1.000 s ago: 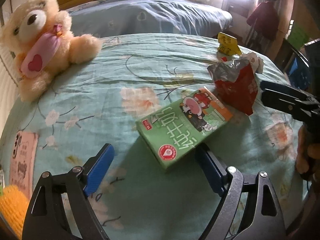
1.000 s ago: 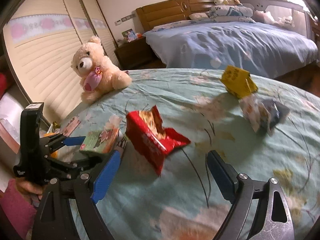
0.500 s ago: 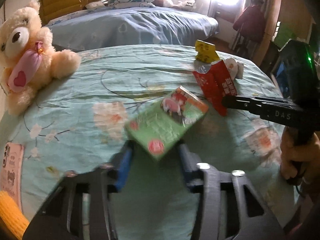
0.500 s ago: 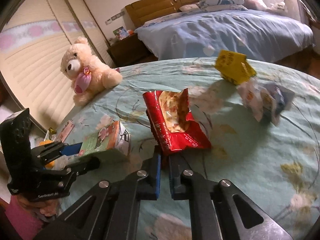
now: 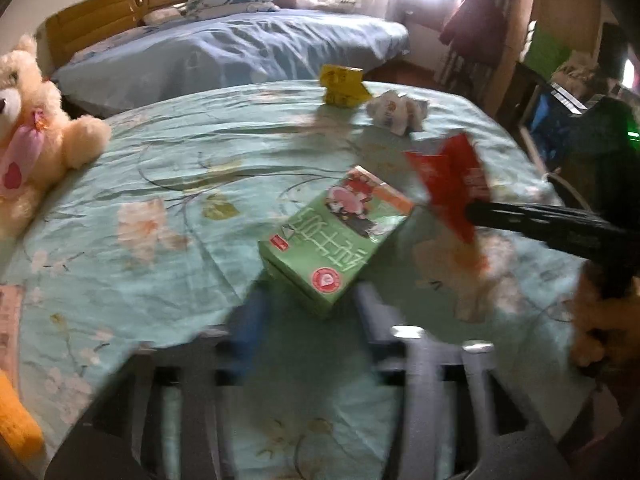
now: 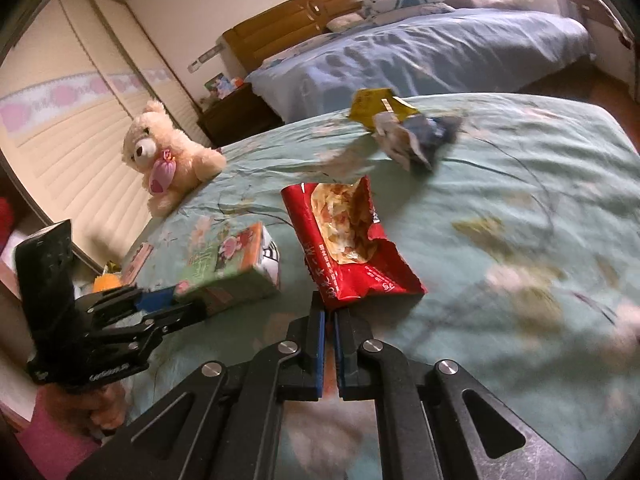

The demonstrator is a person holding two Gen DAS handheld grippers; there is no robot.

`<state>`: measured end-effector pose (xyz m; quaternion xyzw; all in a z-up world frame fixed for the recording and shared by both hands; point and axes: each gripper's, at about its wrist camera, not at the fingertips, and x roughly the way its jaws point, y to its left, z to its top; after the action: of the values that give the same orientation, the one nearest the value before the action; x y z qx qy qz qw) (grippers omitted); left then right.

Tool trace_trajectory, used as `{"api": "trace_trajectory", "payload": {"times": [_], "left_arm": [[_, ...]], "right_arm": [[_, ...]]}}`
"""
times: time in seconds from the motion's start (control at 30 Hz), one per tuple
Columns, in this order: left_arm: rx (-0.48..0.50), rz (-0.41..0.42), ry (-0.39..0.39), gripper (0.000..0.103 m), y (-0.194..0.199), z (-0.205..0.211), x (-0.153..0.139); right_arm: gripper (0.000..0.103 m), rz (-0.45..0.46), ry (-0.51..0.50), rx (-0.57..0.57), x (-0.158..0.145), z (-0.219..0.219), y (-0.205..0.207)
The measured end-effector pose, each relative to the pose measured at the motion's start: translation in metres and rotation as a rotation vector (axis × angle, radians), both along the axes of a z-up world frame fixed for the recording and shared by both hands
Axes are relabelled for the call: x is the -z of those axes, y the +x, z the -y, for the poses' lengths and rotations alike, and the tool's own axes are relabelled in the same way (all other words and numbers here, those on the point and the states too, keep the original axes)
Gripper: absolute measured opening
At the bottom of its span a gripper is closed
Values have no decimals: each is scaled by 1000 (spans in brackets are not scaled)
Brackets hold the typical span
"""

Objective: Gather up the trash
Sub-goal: 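Carry the green milk carton and red chip bag over the trash bin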

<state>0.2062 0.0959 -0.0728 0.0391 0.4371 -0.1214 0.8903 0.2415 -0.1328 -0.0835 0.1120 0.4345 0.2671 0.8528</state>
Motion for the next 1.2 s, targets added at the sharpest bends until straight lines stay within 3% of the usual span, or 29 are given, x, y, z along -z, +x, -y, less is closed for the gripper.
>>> {"api": "trace_trajectory", "payload": {"times": [0.07, 0.27, 0.33, 0.37, 0.8, 1.2], "left_arm": [[-29, 19, 45, 84, 4, 0, 0], [11, 9, 46, 84, 22, 5, 7], [37, 10, 33, 72, 23, 10, 8], [52, 8, 22, 60, 23, 14, 9], [-9, 31, -64, 58, -12, 61, 1], [86, 38, -93, 58, -36, 162, -12]], "right_arm": [[3, -1, 9, 15, -2, 9, -6], [3, 4, 23, 56, -7, 29, -20], [3, 7, 26, 70, -9, 35, -24], [3, 10, 23, 77, -10, 38, -26], [3, 11, 19, 202, -10, 98, -58], [3, 10, 34, 307, -13, 156, -90]]}}
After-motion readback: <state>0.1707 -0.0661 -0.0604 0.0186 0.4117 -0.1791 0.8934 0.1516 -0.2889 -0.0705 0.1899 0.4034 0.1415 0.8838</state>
